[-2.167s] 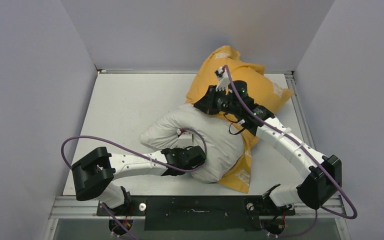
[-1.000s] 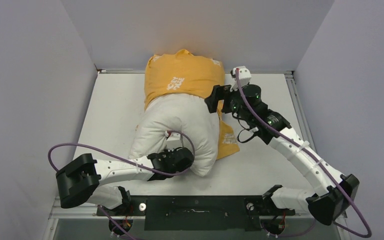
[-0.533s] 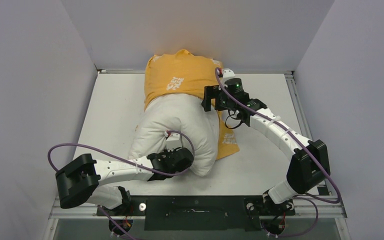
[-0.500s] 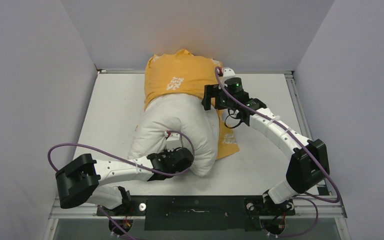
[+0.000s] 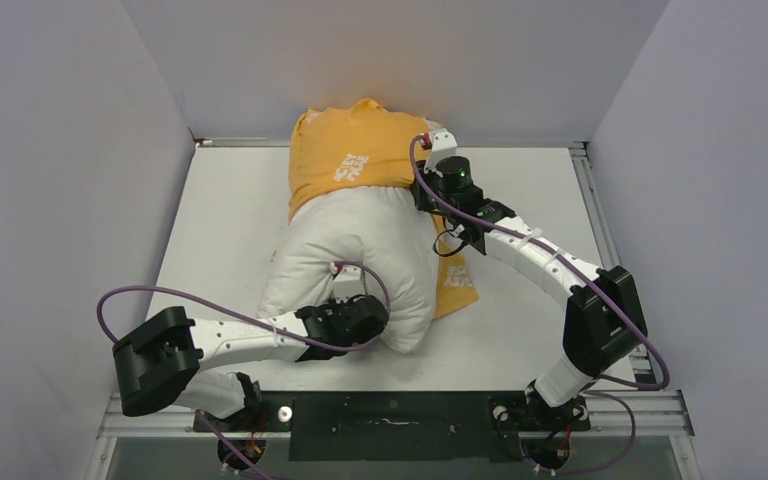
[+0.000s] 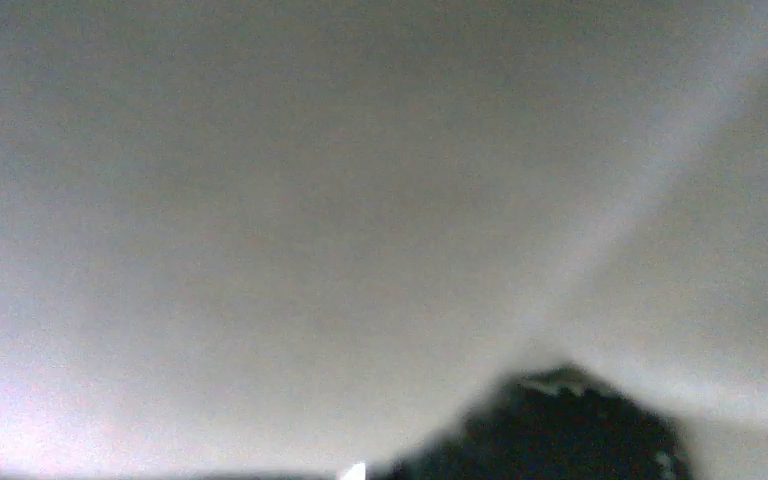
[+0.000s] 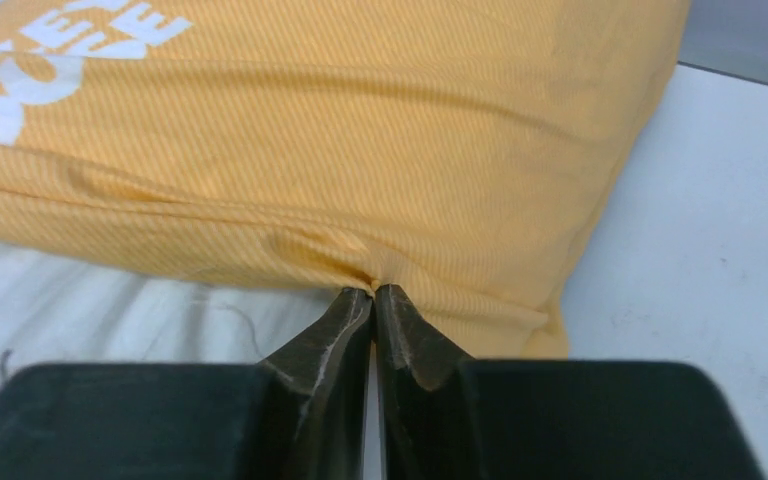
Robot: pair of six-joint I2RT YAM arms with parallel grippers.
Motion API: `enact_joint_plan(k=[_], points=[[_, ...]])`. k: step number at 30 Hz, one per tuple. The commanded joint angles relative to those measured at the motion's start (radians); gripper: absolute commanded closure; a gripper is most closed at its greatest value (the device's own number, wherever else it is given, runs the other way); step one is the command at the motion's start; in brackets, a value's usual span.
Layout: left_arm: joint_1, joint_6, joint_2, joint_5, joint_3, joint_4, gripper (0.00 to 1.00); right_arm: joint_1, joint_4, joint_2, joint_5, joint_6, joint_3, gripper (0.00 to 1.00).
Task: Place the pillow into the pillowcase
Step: Stuff the pillow into the pillowcase.
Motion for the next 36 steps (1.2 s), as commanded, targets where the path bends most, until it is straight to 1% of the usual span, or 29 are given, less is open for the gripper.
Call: enact_joint_plan(k=[1, 5, 10, 14, 18, 21, 25, 27, 28, 30, 33, 36], points=[[-0.020, 0.006, 0.011, 0.087, 0.036, -0.050, 1.00, -0.001, 0.115, -0.055, -0.143, -0.034, -0.005, 0.95], [-0.020, 0.005, 0.011, 0.084, 0.034, -0.053, 1.00, -0.008, 0.117, -0.110, -0.323, -0.015, -0.017, 0.95], [-0.020, 0.000, 0.007, 0.084, 0.029, -0.052, 1.00, -0.014, 0.129, -0.220, -0.451, 0.041, -0.072, 0.95], [-0.020, -0.006, -0.006, 0.078, 0.024, -0.054, 1.00, -0.018, 0.131, -0.292, -0.604, 0.100, -0.091, 0.95], [-0.018, -0.010, -0.034, 0.072, 0.017, -0.045, 1.00, -0.018, 0.201, -0.348, -0.834, 0.194, -0.155, 0.95], [-0.015, -0.014, -0.061, 0.069, 0.010, -0.035, 1.00, -0.009, 0.223, -0.385, -0.982, 0.241, -0.214, 0.95], [-0.006, -0.030, -0.095, 0.075, -0.017, 0.003, 1.00, 0.002, 0.137, -0.473, -1.008, 0.210, -0.300, 0.95], [-0.001, -0.045, -0.115, 0.082, -0.037, 0.028, 1.00, 0.016, 0.130, -0.508, -1.038, 0.224, -0.339, 0.95], [0.002, -0.050, -0.125, 0.088, -0.047, 0.043, 1.00, 0.042, 0.145, -0.525, -1.047, 0.246, -0.360, 0.95], [0.005, -0.051, -0.145, 0.093, -0.062, 0.080, 1.00, 0.130, 0.170, -0.547, -1.028, 0.277, -0.396, 0.95], [0.010, -0.044, -0.147, 0.079, -0.044, 0.104, 1.00, 0.328, 0.192, -0.529, -0.951, 0.295, -0.451, 0.95], [0.020, -0.010, -0.122, 0.060, 0.003, 0.121, 1.00, 0.505, 0.343, -0.498, -0.862, 0.381, -0.528, 0.95]])
